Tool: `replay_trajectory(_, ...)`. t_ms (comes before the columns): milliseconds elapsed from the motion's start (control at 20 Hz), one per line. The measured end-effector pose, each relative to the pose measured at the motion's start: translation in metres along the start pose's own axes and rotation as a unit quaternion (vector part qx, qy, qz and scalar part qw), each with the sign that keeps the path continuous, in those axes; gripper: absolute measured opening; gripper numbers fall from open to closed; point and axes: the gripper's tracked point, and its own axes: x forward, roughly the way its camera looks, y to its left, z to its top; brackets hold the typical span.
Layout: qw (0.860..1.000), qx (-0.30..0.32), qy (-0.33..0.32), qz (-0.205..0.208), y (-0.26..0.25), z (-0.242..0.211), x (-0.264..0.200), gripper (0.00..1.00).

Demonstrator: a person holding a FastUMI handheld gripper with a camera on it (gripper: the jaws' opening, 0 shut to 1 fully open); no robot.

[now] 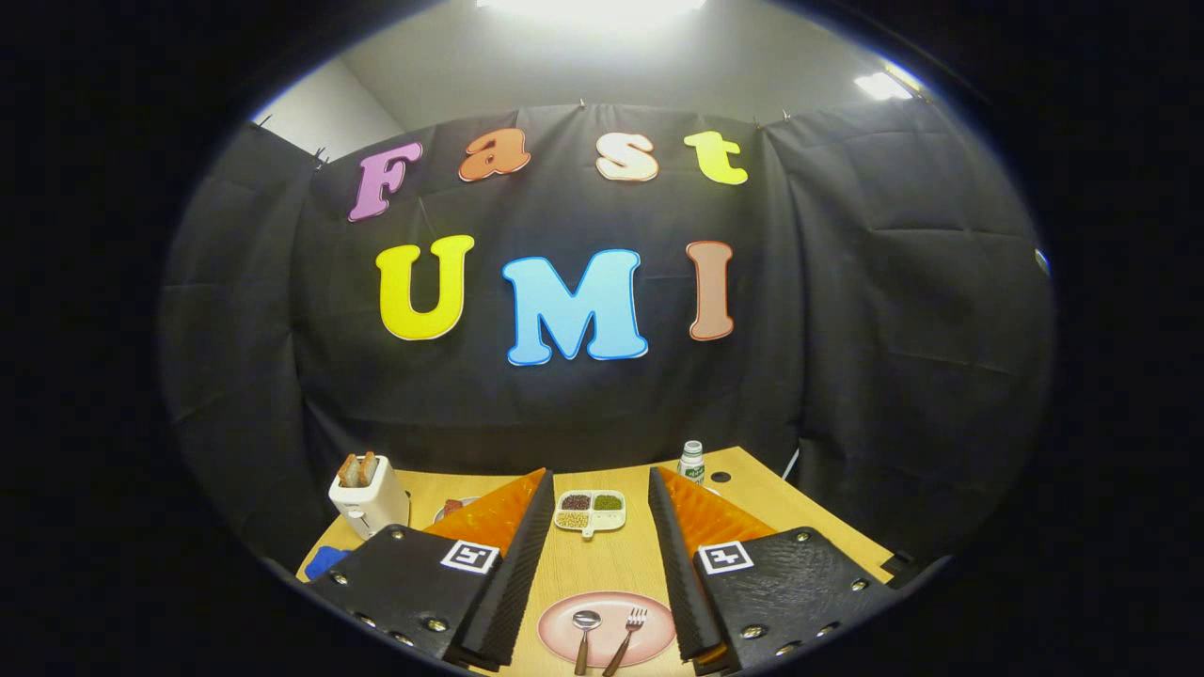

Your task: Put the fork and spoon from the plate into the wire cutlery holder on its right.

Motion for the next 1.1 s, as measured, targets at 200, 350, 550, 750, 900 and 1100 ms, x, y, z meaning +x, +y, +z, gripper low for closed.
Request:
replay_trajectory(200,0.997,0.012,0.074,-0.010,-0.003,-0.041,0.016,0.63)
replay_trajectory(350,0.988,0.006,0.150,-0.035,-0.015,-0.084,0.031,0.63)
replay_trajectory(550,0.967,-0.015,0.249,-0.050,-0.023,-0.142,0.043,0.63)
replay_trajectory(750,0.943,-0.036,0.326,-0.058,-0.026,-0.197,0.051,0.63)
replay_trajectory(900,0.923,-0.045,0.375,-0.065,-0.032,-0.233,0.052,0.63)
replay_trajectory(1100,0.900,-0.041,0.430,-0.062,-0.030,-0.280,0.052,0.63)
